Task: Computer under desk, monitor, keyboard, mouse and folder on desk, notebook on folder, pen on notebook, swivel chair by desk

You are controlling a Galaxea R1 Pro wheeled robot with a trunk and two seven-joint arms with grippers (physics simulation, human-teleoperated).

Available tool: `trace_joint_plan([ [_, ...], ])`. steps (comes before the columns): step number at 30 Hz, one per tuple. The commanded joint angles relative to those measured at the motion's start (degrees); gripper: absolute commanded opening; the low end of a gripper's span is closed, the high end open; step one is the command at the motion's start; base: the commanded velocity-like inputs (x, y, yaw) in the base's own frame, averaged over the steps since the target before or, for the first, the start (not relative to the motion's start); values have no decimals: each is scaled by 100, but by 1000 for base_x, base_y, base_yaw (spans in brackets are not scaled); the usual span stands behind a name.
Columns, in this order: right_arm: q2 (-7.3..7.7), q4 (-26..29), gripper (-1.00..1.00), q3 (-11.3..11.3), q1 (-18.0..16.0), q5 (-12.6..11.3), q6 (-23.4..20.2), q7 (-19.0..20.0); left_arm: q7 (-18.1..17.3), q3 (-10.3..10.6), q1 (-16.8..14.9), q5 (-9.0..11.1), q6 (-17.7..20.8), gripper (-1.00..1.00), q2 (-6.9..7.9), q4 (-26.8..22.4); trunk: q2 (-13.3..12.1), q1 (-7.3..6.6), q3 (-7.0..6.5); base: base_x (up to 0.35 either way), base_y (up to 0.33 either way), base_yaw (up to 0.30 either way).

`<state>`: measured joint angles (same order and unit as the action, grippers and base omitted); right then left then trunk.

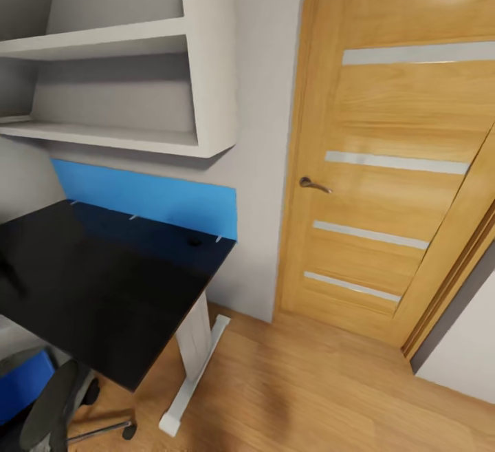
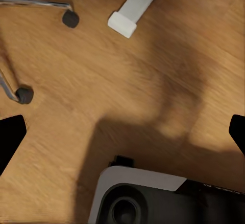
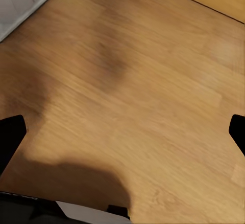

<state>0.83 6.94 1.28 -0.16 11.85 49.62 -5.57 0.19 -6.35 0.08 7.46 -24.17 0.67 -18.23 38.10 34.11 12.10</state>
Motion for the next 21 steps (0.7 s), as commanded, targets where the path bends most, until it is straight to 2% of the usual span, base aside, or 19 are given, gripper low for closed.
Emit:
trace_joint_plan([
  [1, -1, 1, 100, 13, -2, 55, -4, -58, 2, 20, 1, 53, -9, 100, -1, -6, 6, 2, 7, 0, -1, 286],
  [21, 4, 1, 100, 12, -2, 54, -23, -58, -1, 20, 2, 53, -9, 100, -5, -6, 6, 2, 7, 0, 0, 286],
])
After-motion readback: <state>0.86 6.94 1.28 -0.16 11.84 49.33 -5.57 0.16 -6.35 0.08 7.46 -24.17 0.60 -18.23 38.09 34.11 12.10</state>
